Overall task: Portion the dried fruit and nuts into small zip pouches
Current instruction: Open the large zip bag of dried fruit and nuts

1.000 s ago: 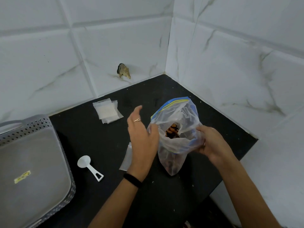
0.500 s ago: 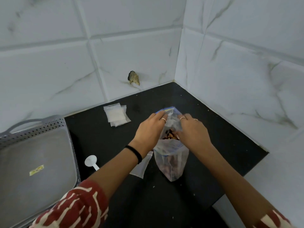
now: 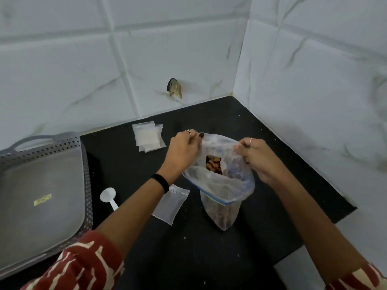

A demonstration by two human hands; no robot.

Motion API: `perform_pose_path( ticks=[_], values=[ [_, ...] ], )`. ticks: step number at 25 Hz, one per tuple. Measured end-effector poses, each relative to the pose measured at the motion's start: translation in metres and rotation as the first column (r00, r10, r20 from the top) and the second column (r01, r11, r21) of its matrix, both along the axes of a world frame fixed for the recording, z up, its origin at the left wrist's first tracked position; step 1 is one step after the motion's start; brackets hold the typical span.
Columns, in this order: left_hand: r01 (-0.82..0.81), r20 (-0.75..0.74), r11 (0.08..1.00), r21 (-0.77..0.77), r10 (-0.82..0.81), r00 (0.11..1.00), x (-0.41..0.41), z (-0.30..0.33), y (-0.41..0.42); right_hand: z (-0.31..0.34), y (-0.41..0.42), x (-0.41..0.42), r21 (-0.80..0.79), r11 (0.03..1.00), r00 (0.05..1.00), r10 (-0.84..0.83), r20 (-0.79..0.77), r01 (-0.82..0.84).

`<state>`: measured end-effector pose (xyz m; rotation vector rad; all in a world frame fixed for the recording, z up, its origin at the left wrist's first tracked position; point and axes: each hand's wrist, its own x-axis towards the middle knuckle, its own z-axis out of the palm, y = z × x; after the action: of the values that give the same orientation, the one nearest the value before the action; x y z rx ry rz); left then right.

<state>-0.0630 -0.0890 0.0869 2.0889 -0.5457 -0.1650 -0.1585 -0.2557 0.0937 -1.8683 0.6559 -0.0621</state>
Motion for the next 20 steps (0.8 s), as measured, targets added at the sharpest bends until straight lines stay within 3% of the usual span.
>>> perform_pose_path(
  ticks=[3, 6, 9, 11, 14, 15, 18, 20],
  values=[
    [-0.227, -0.309, 0.953, -0.2, 0.159, 0.938, -0.008, -0.01, -0.017, 0.005, -0.005, 0.007, 0.201, 0.979, 0.996, -0.005, -0.084, 0.022],
    [-0.494, -0.661, 0.803, -0.333, 0.175, 0.73, -0.011, -0.029, -0.027, 0.0, -0.006, 0.008, 0.48, 0.873, 0.992, -0.03, -0.123, 0.086],
    [-0.612, -0.834, 0.718, -0.332, 0.08, 0.546, -0.018, -0.048, -0.027, -0.005, -0.006, 0.0, 0.676, 0.73, 0.988, 0.002, -0.153, 0.104],
    [-0.584, -0.796, 0.761, -0.283, 0.153, 0.585, -0.023, -0.06, -0.023, -0.011, -0.001, 0.002, 0.605, 0.789, 0.976, 0.034, -0.214, 0.105],
    [-0.482, -0.591, 0.847, -0.225, 0.275, 0.759, -0.041, -0.056, -0.01, -0.016, 0.006, -0.007, 0.148, 0.982, 0.937, 0.156, -0.313, -0.114],
    [-0.438, -0.516, 0.873, -0.213, 0.281, 0.81, -0.05, -0.05, -0.004, -0.017, 0.005, -0.009, 0.003, 0.993, 0.952, 0.117, -0.284, -0.121],
    [-0.349, -0.287, 0.936, -0.048, 0.321, 0.902, -0.08, -0.033, 0.007, -0.012, -0.001, -0.027, -0.188, 0.975, 0.988, 0.099, -0.116, -0.12],
    [-0.35, -0.013, 0.927, 0.132, 0.355, 0.935, -0.103, -0.029, 0.011, -0.008, 0.003, -0.04, -0.44, 0.868, 0.965, 0.145, -0.219, -0.23]
  ],
)
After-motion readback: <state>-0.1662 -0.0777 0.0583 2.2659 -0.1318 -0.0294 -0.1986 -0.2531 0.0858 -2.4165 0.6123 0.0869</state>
